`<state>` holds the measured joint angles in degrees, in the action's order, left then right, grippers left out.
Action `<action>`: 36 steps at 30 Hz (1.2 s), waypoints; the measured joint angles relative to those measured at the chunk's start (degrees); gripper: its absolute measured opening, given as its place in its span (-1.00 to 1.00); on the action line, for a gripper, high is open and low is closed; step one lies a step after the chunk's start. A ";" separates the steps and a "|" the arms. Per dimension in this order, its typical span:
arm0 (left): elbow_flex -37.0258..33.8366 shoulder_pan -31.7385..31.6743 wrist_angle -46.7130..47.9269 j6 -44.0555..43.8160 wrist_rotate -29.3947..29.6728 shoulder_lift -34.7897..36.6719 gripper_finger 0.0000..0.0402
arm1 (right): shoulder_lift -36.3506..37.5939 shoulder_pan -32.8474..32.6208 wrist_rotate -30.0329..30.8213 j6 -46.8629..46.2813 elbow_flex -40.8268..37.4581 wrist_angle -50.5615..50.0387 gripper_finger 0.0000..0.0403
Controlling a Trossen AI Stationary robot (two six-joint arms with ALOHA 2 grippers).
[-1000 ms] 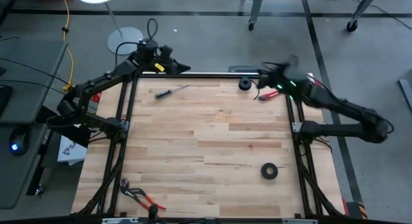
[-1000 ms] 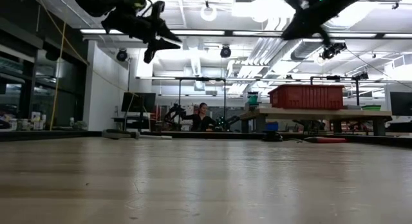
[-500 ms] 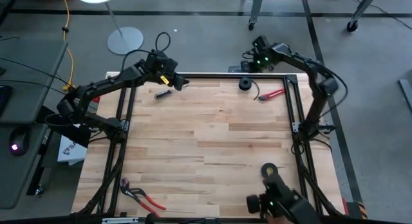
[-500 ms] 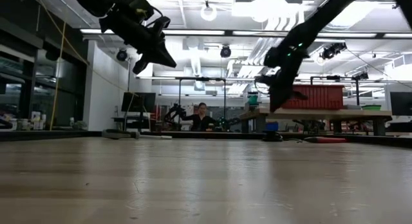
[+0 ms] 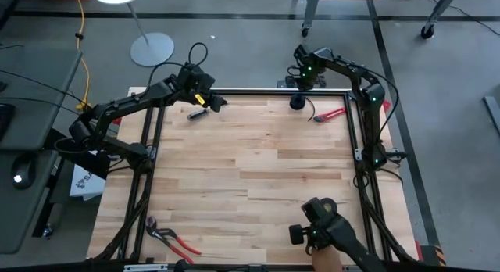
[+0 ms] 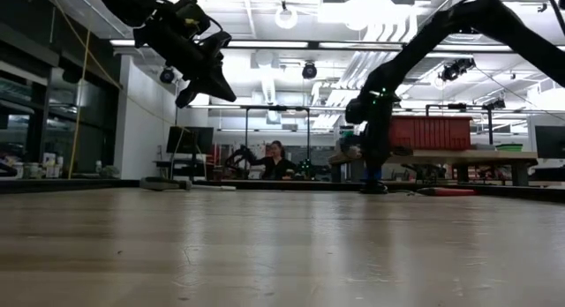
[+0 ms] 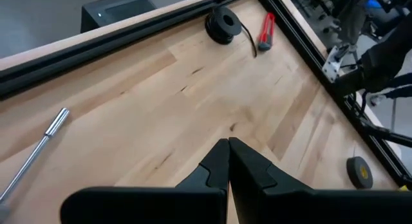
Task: Coil cords
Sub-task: Uncoil the black wire from the black spool
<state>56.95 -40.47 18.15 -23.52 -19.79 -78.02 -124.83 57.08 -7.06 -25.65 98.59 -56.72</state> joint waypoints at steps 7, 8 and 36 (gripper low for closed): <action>0.00 -0.05 0.12 1.62 -0.44 0.02 -1.00 | -0.38 -1.91 0.56 -0.84 -0.01 -0.84 -1.00; 0.00 -0.07 0.09 1.65 -0.83 0.02 -1.00 | -0.38 -2.31 0.58 -0.36 0.01 -1.98 -1.00; 0.00 -0.04 3.08 7.61 -2.60 0.02 -1.00 | 13.95 -13.63 -4.31 15.42 -0.09 -16.36 -1.00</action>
<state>56.95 -40.51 21.23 -15.91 -22.39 -78.00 -110.88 43.45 -11.37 -10.24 98.50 -73.08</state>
